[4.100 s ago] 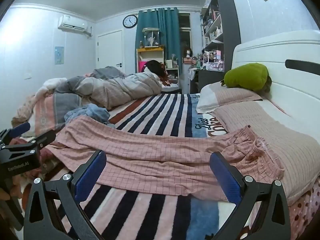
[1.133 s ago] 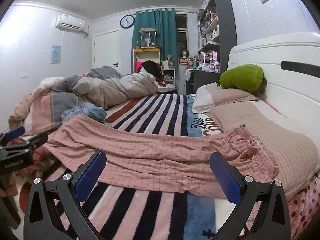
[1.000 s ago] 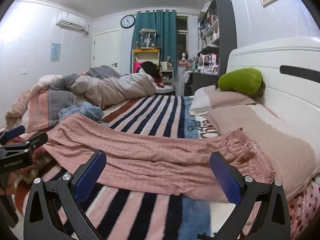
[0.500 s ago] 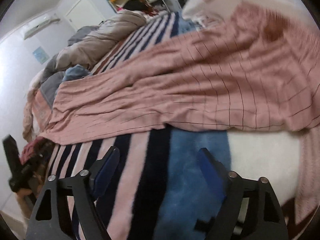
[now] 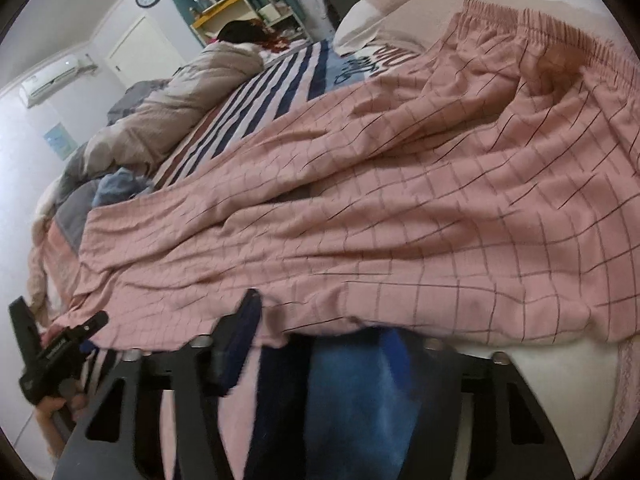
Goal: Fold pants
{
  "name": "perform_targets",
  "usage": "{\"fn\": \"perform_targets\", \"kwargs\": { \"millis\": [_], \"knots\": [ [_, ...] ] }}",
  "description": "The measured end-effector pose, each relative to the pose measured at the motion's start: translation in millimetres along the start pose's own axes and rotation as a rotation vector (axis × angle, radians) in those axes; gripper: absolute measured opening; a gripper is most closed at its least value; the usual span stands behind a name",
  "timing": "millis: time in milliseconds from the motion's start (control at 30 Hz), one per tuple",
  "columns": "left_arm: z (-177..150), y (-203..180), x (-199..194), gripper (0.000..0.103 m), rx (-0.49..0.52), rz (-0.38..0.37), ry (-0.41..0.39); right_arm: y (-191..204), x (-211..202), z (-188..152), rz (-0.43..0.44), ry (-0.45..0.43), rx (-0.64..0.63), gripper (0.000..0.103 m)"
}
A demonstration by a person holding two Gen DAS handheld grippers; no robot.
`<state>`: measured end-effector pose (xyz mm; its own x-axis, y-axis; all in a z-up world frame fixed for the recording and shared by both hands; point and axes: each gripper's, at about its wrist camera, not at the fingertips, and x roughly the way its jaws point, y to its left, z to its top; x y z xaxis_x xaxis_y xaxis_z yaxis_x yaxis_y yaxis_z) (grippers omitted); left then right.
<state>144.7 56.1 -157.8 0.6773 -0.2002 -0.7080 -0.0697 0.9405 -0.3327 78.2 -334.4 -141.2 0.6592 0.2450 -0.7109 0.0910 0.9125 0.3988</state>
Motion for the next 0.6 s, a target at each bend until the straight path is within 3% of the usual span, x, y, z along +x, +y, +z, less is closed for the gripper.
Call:
{"fn": "perform_targets", "kwargs": {
  "millis": [33, 100, 200, 333, 600],
  "knots": [
    [1.4, 0.8, 0.5, 0.040, -0.003, 0.005, -0.007, -1.5, 0.8, 1.5, -0.012, -0.004, 0.010, 0.032],
    [3.6, 3.1, 0.1, 0.022, -0.010, 0.013, -0.019, -6.5, 0.1, 4.3, -0.012, -0.019, 0.037, 0.025],
    [5.3, 2.5, -6.4, 0.004, 0.001, 0.019, -0.052, -10.4, -2.4, 6.3, -0.016, -0.033, 0.050, 0.014],
    [8.6, -0.6, -27.9, 0.001, 0.038, 0.030, -0.129, -7.4, -13.5, 7.9, -0.016, -0.066, 0.022, 0.006],
    [15.8, -4.3, -52.7, 0.001, 0.080, 0.033, -0.187, 2.7, -39.9, 14.6, 0.019, -0.121, -0.035, 0.003]
  ]
}}
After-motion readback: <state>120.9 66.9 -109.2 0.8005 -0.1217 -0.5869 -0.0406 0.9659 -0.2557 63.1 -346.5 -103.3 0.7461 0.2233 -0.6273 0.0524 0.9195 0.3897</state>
